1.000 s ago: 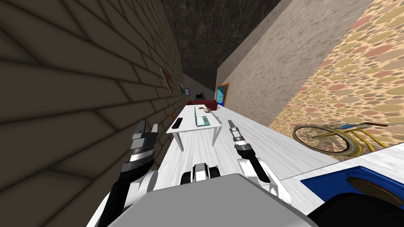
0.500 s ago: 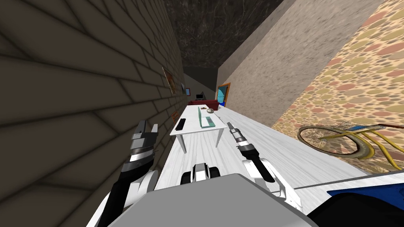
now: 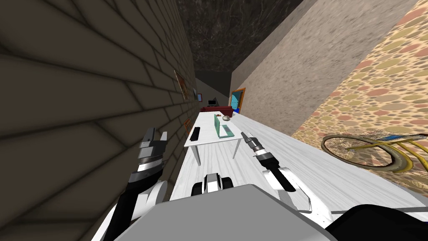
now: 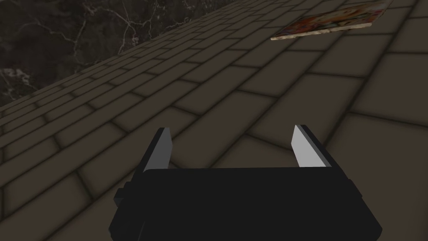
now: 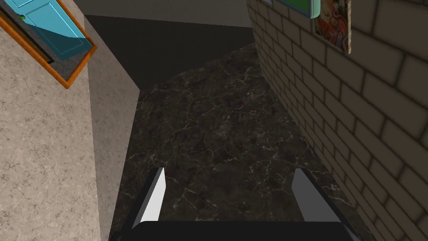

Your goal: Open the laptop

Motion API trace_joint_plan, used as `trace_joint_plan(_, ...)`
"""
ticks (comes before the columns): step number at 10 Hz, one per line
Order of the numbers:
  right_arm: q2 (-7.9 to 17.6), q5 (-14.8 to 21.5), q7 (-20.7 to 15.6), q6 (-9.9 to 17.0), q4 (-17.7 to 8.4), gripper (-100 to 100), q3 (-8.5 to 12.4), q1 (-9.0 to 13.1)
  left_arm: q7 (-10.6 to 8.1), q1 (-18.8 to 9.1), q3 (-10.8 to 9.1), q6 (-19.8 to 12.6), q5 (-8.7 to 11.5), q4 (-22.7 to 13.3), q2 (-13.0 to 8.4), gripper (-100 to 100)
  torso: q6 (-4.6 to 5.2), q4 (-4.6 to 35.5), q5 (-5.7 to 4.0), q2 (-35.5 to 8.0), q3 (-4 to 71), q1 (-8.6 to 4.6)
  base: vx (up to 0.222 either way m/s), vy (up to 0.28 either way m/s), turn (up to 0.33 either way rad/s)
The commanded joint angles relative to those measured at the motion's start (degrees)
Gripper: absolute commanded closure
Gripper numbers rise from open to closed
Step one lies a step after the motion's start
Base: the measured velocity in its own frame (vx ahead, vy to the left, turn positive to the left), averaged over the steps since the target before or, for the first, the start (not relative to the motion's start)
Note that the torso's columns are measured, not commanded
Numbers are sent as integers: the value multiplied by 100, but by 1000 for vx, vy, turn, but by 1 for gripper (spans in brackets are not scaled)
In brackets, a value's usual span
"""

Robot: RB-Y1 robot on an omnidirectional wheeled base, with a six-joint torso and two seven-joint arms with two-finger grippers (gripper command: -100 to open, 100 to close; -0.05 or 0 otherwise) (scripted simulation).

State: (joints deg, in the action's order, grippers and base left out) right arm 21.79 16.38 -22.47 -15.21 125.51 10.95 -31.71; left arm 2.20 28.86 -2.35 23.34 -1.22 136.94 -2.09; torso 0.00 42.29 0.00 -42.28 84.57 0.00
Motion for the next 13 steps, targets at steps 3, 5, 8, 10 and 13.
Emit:
trace_joint_plan(3, 600, 440, -379, 219, -119, -100, 252, -120, 0, 0, 0, 0, 0, 0, 0, 0, 0, 2, -3, -9, -5, -11, 92, 155, -4)
trace_joint_plan(5, 899, 626, -533, 314, -175, -100, 358, -161, 0, 0, 0, 0, 0, 0, 0, 0, 0, 0, -1, 0, 0, -5, 92, 127, -5)
trace_joint_plan(8, 1381, 929, -783, 470, -272, -100, 532, -226, 0, -1, 0, 0, 0, 0, 0, 0, 0, 0, 3, -4, -1, 8, 97, 147, -4)
trace_joint_plan(10, 1696, 1143, -959, 581, -347, -100, 654, -271, 0, 0, 0, 0, 0, 0, 0, 0, -1, -4, 5, 11, 7, 14, 121, 190, -5)
trace_joint_plan(13, 2126, 1465, -1223, 750, -468, -100, 838, -336, 0, -1, 0, 0, 0, 0, 0, 0, 1, 2, -2, -8, -5, -7, 102, 181, -4)
